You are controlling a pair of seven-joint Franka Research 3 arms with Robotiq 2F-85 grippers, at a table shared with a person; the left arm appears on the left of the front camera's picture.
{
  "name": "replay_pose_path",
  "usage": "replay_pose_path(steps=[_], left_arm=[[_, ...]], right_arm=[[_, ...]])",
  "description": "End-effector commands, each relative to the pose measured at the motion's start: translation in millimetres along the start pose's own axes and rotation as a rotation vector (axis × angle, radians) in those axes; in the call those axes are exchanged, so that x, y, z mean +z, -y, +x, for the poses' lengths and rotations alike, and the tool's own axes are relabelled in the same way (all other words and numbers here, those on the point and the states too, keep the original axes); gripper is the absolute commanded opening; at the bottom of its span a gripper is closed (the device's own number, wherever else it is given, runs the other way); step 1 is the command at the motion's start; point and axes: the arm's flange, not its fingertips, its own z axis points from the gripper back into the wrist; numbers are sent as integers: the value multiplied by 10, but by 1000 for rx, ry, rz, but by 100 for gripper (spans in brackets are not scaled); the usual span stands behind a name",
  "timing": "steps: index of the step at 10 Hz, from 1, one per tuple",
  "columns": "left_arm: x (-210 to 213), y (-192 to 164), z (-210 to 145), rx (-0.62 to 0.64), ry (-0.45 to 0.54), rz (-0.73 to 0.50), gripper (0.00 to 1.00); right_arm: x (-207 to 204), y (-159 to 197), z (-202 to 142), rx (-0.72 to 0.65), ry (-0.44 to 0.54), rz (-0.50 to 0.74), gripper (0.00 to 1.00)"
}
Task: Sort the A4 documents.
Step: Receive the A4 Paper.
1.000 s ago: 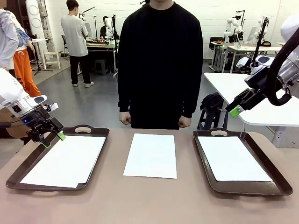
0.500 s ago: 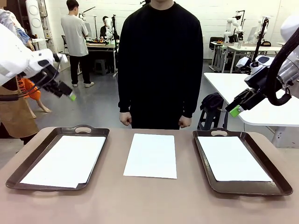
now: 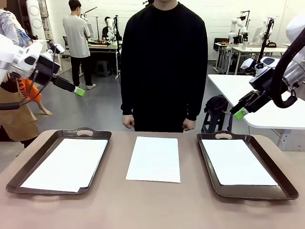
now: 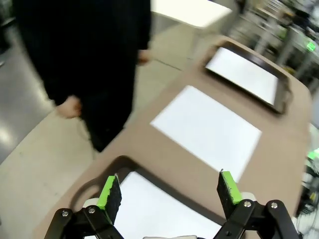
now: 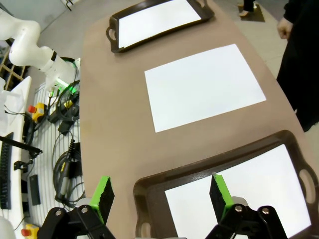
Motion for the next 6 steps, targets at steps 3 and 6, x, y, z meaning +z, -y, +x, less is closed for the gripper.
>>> replay_pose_path(steps=[3, 6], left_arm=[[490, 166, 195, -118, -104, -109, 100], [103, 107, 92, -106, -249, -87, 100]], right_arm=[[-18, 2, 4, 9, -3, -6, 100], [-18, 2, 4, 9, -3, -6, 100]])
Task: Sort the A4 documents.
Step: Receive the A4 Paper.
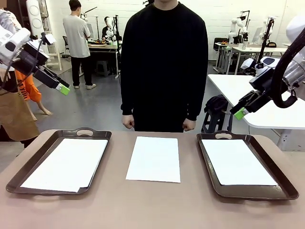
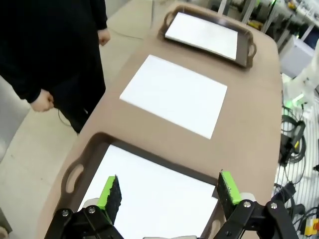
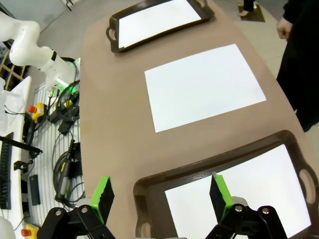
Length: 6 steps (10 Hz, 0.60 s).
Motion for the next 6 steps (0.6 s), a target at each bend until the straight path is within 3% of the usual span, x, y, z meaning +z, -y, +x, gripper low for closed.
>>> replay_pose_path(steps=[1, 4, 6], left_arm=[[-300, -88, 12, 67, -17, 43, 100], [-466, -142, -31, 120, 90, 99, 100], [-532, -133, -36, 132, 98, 84, 100]], right_arm=[[-18, 2, 4, 8, -3, -6, 100], [-18, 2, 4, 8, -3, -6, 100], [-18, 2, 4, 8, -3, -6, 100]])
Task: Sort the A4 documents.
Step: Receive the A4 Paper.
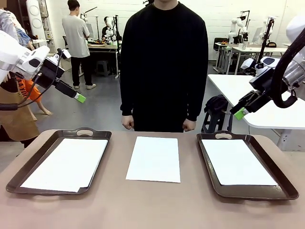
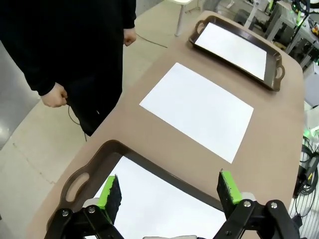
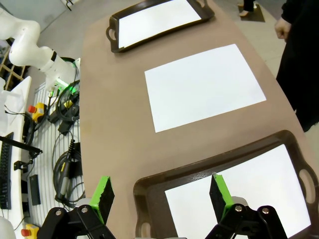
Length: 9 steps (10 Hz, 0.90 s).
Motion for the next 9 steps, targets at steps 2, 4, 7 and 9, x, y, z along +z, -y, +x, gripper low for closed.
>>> replay_pose_path(steps=[2, 4, 7, 9], left_arm=[[-102, 101, -21, 8, -20, -49, 100], [-123, 125, -26, 14, -22, -62, 100], [-119, 138, -13, 47, -31, -130, 100], [-98, 143, 2, 47, -28, -138, 100]], right_arm=[[-18, 2, 4, 8, -3, -6, 100], [-18, 2, 4, 8, -3, -6, 100], [-18, 2, 4, 8, -3, -6, 100], [-18, 2, 4, 8, -3, -6, 100]])
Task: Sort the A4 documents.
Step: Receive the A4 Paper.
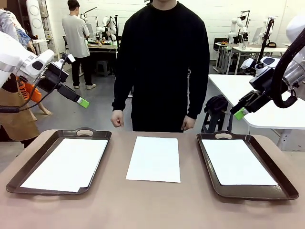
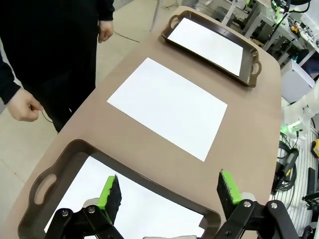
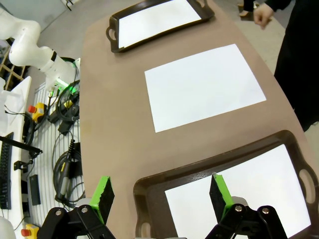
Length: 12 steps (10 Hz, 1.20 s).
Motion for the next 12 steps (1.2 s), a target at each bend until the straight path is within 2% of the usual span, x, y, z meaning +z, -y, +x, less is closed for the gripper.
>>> replay_pose_path(steps=[1, 12], left_arm=[[72, -11, 44, 13, 3, 5, 100], [0, 0, 0, 0, 0, 0, 100]], right_arm=[[-18, 2, 4, 8, -3, -6, 100], [-18, 2, 4, 8, -3, -6, 100]])
